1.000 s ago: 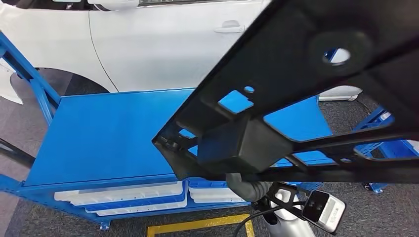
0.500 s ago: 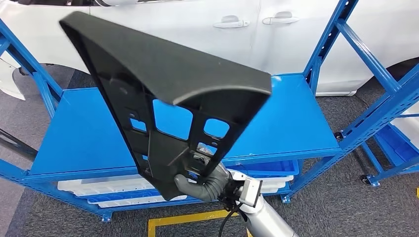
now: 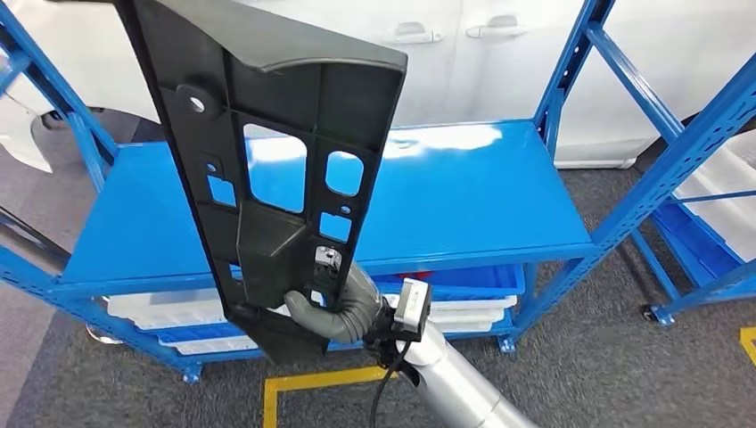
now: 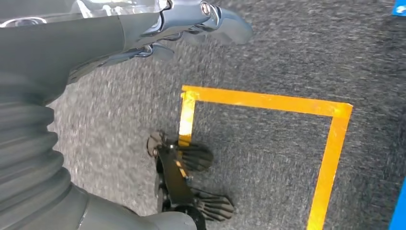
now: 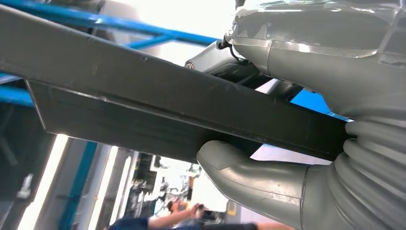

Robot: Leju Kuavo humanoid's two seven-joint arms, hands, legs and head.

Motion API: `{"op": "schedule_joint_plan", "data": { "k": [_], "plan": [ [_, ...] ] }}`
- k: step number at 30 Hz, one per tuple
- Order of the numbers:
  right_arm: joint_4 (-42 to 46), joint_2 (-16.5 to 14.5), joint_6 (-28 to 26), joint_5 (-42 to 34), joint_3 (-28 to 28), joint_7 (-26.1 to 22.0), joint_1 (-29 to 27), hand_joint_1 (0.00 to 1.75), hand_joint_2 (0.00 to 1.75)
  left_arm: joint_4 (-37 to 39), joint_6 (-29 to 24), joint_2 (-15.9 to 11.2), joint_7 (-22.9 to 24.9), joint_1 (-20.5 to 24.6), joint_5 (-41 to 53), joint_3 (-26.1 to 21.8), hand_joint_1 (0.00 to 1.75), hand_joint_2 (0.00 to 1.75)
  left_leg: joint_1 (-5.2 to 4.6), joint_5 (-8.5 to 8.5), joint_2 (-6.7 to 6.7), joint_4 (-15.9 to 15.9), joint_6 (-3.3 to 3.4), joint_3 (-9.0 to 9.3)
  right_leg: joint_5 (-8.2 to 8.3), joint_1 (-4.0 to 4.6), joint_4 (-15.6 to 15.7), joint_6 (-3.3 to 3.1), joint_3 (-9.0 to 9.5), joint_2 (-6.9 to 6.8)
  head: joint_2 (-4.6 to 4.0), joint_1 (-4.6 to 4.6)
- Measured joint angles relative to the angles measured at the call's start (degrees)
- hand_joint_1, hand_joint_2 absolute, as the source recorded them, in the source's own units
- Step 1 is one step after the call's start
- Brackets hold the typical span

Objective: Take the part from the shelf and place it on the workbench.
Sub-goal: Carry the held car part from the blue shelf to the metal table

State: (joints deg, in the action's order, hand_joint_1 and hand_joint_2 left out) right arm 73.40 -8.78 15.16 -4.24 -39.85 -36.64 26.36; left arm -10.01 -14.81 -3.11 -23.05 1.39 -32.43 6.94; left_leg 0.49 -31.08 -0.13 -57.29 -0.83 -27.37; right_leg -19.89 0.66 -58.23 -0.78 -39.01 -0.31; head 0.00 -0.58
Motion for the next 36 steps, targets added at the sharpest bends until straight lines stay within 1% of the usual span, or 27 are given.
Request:
{"op": "schedule_joint_plan", "data": {
  "k": [2,3,4,5,7,8,9,10,12,14,15,16,18,19,20,22,23,24,25,26,28,30,31,33,34,35,36],
  "plan": [
    [-0.01,-0.07,0.01,-0.34,-0.05,0.09,0.06,1.75,1.75,0.01,-0.09,-0.01,-0.15,-0.05,0.37,0.22,0.00,1.75,-0.10,1.07,0.07,-0.07,0.60,-0.49,0.80,-0.15,0.29,0.66,-0.09,0.01,0.00,0.01],
    [0.01,-0.04,0.02,-0.52,-0.06,0.11,0.05,1.75,1.75,0.02,-0.11,0.01,-0.26,-0.06,0.51,0.32,0.00,1.75,-0.02,1.75,0.21,0.01,0.97,-0.94,0.26,-0.24,0.00,0.99,-0.42,0.09,0.00,0.01],
    [0.03,-0.01,0.03,-0.71,-0.06,0.12,0.04,1.75,1.75,0.03,-0.12,0.03,-0.41,-0.07,0.61,0.39,0.00,1.75,0.12,2.51,0.37,0.12,1.31,-1.55,-1.44,-0.34,-1.21,1.31,-1.06,0.17,0.00,0.06],
    [0.04,0.03,0.06,-0.89,-0.05,0.09,0.01,1.75,1.75,0.04,-0.11,0.05,-0.63,-0.08,0.64,0.46,0.00,1.75,0.25,3.28,0.54,0.18,1.59,-2.28,-4.15,-0.49,-3.58,1.65,-1.99,0.24,0.00,0.15],
    [0.06,0.07,0.13,-1.23,-0.03,-0.08,-0.12,1.75,1.75,0.04,0.00,0.05,-1.12,-0.09,0.69,0.60,0.00,1.75,0.23,4.62,0.66,0.10,1.86,-3.93,-10.14,-0.85,-10.91,2.23,-3.94,0.28,0.00,0.32],
    [0.06,0.10,0.16,-1.40,-0.03,-0.24,-0.24,1.75,1.75,0.04,0.12,0.03,-1.37,-0.12,0.73,0.64,0.00,1.75,0.23,5.26,0.67,0.03,1.83,-4.80,-11.58,-0.99,-14.28,2.45,-4.41,0.27,0.00,0.33],
    [0.06,0.12,0.19,-1.58,-0.02,-0.39,-0.36,1.75,1.75,0.04,0.24,0.01,-1.57,-0.15,0.77,0.67,0.00,1.75,0.23,5.87,0.68,-0.08,1.74,-5.71,-11.71,-1.09,-16.19,2.57,-4.07,0.27,0.00,0.32],
    [0.06,0.13,0.20,-1.72,-0.02,-0.50,-0.45,1.75,1.75,0.04,0.34,-0.01,-1.72,-0.16,0.81,0.68,0.00,1.75,0.23,6.42,0.68,-0.20,1.63,-6.58,-10.79,-1.16,-16.02,2.59,-2.69,0.27,0.00,0.33],
    [0.14,0.13,0.20,-1.91,0.00,-0.61,-0.50,1.75,1.75,0.04,0.40,-0.04,-1.91,-0.15,0.90,0.73,0.00,1.75,0.24,7.33,0.66,-0.50,1.32,-7.95,-8.59,-1.21,-9.89,2.25,2.88,0.28,0.00,0.32],
    [0.41,0.05,0.20,-1.97,0.05,-0.68,-0.48,1.75,1.75,0.04,0.43,-0.09,-2.09,-0.11,1.11,0.82,0.00,1.75,0.19,8.14,0.63,-0.64,0.79,-8.67,-8.64,-0.91,-2.15,1.58,8.22,0.31,0.00,0.30],
    [0.55,0.01,0.20,-2.00,0.10,-0.75,-0.46,1.75,1.75,0.05,0.44,-0.16,-2.19,-0.11,1.23,0.90,0.00,1.75,0.21,8.59,0.63,-0.56,0.46,-8.79,-9.01,-0.68,0.14,1.25,9.58,0.33,0.00,0.40],
    [0.64,-0.02,0.20,-2.04,0.18,-0.84,-0.46,1.75,1.75,0.05,0.46,-0.22,-2.27,-0.11,1.33,1.01,0.00,1.75,0.25,9.09,0.62,-0.36,0.12,-8.86,-9.00,-0.47,0.91,0.93,9.82,0.34,0.00,0.50],
    [0.72,-0.03,0.22,-2.22,0.41,-1.01,-0.54,1.75,1.75,0.10,0.54,-0.42,-2.37,-0.22,1.50,1.28,0.00,1.75,0.35,9.35,0.54,-0.24,-0.55,-9.14,-7.92,-0.57,1.41,0.09,9.32,0.21,0.00,0.72],
    [0.78,-0.07,0.25,-2.36,0.54,-1.09,-0.60,1.75,1.75,0.13,0.59,-0.52,-2.40,-0.28,1.60,1.42,0.00,1.75,0.41,8.17,0.48,-1.09,-0.77,-9.58,-7.22,-0.69,1.67,-0.43,8.88,0.11,0.00,0.65],
    [0.85,-0.11,0.26,-2.50,0.65,-1.15,-0.66,1.75,1.75,0.15,0.63,-0.65,-2.44,-0.33,1.68,1.51,0.00,1.75,0.46,6.00,0.42,-3.00,-0.96,-10.26,-6.47,-0.81,1.95,-0.84,8.32,0.02,0.00,0.58],
    [0.94,-0.19,0.28,-2.74,0.87,-1.31,-0.83,1.75,1.75,0.19,0.77,-0.91,-2.50,-0.32,1.78,1.63,0.00,1.75,0.59,0.25,0.37,-10.04,-1.25,-12.13,-5.14,-0.71,1.97,-1.26,6.81,-0.03,0.00,0.45],
    [0.96,-0.20,0.31,-2.79,0.98,-1.37,-1.02,1.75,1.75,0.19,0.84,-1.01,-2.52,-0.31,1.79,1.66,0.00,1.75,0.61,-1.59,0.37,-13.73,-1.41,-12.83,-4.51,-0.64,1.90,-1.25,5.95,-0.04,0.00,0.44],
    [0.96,-0.20,0.37,-2.81,1.08,-1.42,-1.23,1.75,1.75,0.20,0.92,-1.10,-2.54,-0.32,1.79,1.68,0.00,1.75,0.62,-2.15,0.37,-16.21,-1.53,-12.89,-3.89,-0.58,1.79,-1.21,5.05,-0.05,0.00,0.45],
    [0.96,-0.20,0.47,-2.80,1.16,-1.44,-1.42,1.75,1.75,0.20,0.97,-1.18,-2.59,-0.32,1.80,1.69,0.00,1.75,0.65,-1.45,0.37,-16.76,-1.60,-12.03,-3.28,-0.55,1.62,-1.10,4.11,-0.06,0.00,0.44],
    [0.96,-0.20,0.59,-2.80,1.22,-1.46,-1.54,1.75,1.75,0.20,0.99,-1.24,-2.65,-0.31,1.82,1.70,0.00,1.75,0.69,0.08,0.38,-15.04,-1.61,-10.12,-2.73,-0.56,1.41,-0.97,3.23,-0.06,0.00,0.44],
    [1.01,-0.26,0.87,-2.79,1.33,-1.51,-1.60,1.75,1.75,0.19,1.02,-1.38,-2.79,-0.20,1.84,1.72,0.00,1.75,0.68,1.86,0.36,-7.07,-1.49,-4.17,-1.73,-0.48,0.86,-0.54,1.66,-0.01,0.00,0.42],
    [1.08,-0.37,1.13,-2.79,1.48,-1.55,-1.64,1.75,1.75,0.19,0.99,-1.49,-2.87,-0.11,1.85,1.73,0.00,1.75,0.48,1.31,0.22,-0.78,-0.99,-0.26,-0.73,-0.35,0.66,0.06,0.90,0.01,0.01,0.44],
    [1.11,-0.42,1.23,-2.80,1.54,-1.56,-1.67,1.75,1.75,0.19,0.97,-1.52,-2.90,-0.10,1.85,1.73,0.00,1.75,0.30,0.96,0.14,0.43,-0.67,0.17,-0.21,-0.33,0.75,0.38,0.77,0.01,0.01,0.34],
    [1.07,-0.42,1.42,-2.82,1.62,-1.53,-1.79,1.75,1.75,0.21,0.92,-1.51,-2.91,-0.16,1.86,1.73,0.00,1.75,0.37,1.80,0.18,0.61,0.12,-0.64,0.47,-0.39,0.92,1.05,0.54,0.06,0.00,0.24],
    [1.02,-0.40,1.51,-2.84,1.68,-1.50,-1.87,1.75,1.75,0.23,0.92,-1.49,-2.90,-0.11,1.86,1.73,0.00,1.75,0.46,2.37,0.28,0.63,0.61,-1.15,-0.36,-0.42,0.40,1.39,0.11,0.11,0.00,0.28],
    [0.97,-0.38,1.61,-2.85,1.75,-1.45,-1.96,1.75,1.75,0.25,0.91,-1.46,-2.88,-0.10,1.85,1.73,0.00,1.75,0.58,3.05,0.41,0.72,1.05,-1.76,-2.31,-0.46,-1.18,1.72,-0.57,0.16,0.00,0.44],
    [0.91,-0.36,1.71,-2.87,1.81,-1.43,-2.02,1.75,1.75,0.26,0.91,-1.43,-2.84,-0.11,1.85,1.74,0.00,1.75,0.59,3.72,0.53,0.71,1.38,-2.47,-5.23,-0.58,-3.99,2.00,-1.48,0.19,0.00,0.52]
  ]
}}
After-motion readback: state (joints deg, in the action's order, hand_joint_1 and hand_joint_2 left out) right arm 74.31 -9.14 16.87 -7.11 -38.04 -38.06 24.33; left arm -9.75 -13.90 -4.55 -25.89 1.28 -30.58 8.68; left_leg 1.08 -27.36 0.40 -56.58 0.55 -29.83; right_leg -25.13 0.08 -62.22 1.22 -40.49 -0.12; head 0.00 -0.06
